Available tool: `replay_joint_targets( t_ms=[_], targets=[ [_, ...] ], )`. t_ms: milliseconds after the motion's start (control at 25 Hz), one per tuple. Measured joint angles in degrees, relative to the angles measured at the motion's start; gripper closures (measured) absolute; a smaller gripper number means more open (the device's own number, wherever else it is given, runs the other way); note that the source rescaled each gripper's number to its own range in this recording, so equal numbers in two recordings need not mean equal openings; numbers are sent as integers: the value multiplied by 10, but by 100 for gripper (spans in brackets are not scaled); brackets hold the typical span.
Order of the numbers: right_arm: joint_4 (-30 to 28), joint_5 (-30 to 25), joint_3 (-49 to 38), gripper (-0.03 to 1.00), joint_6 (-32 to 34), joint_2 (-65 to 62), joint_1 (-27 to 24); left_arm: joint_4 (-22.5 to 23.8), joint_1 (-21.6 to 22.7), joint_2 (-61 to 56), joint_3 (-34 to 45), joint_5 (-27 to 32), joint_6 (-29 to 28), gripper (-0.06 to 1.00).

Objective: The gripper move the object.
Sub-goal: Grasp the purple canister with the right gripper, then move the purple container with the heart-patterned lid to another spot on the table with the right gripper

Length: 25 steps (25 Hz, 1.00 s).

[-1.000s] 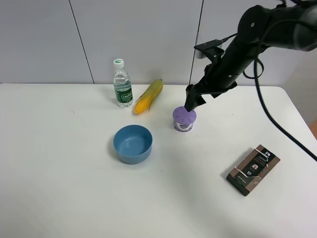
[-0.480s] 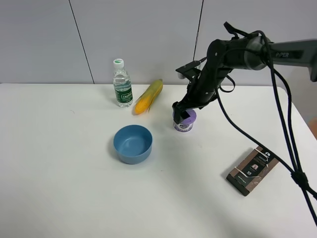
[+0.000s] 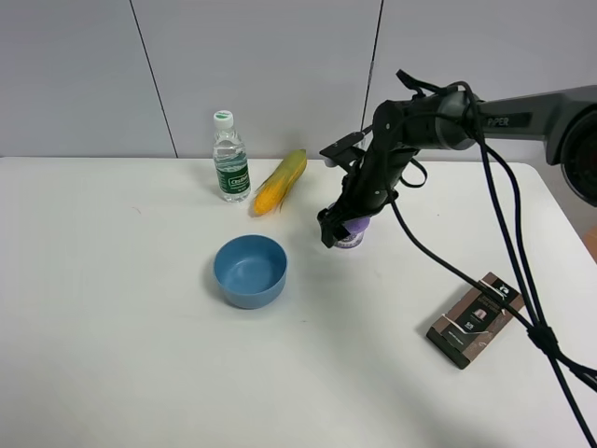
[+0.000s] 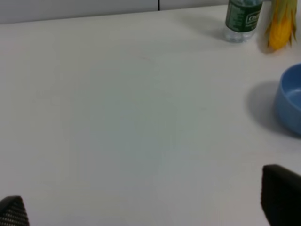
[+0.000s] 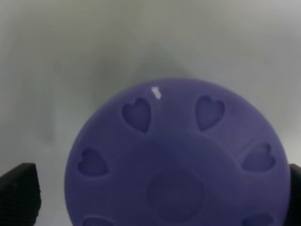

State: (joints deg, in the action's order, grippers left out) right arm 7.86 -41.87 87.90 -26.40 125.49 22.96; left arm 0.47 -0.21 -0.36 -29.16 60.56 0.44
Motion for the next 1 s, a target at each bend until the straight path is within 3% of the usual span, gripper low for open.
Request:
replay_joint_targets(
  t_ms=[80, 120, 160, 200, 240, 280, 640, 1000],
  targets=[
    [0, 6, 0, -3, 0, 4, 0, 0, 0, 0, 0, 0, 0, -6],
    [0, 10, 0, 5, 0, 7, 0, 0, 0, 0, 0, 0, 0, -6],
    [0, 12, 0, 23, 0, 8, 0, 0, 0, 0, 0, 0, 0, -6],
    [0, 13, 0, 57, 0, 9, 0, 0, 0, 0, 0, 0, 0, -6],
    [-1, 15, 0, 97, 0, 10, 0, 0, 0, 0, 0, 0, 0, -6],
    [0, 15, 0, 92, 1, 10, 0, 0, 0, 0, 0, 0, 0, -6],
    [0, -7, 0, 92, 20, 1, 0, 0, 0, 0, 0, 0, 0, -6],
    [10, -37, 0, 92, 17, -116, 3, 0, 0, 0, 0, 0, 0, -6]
  ],
)
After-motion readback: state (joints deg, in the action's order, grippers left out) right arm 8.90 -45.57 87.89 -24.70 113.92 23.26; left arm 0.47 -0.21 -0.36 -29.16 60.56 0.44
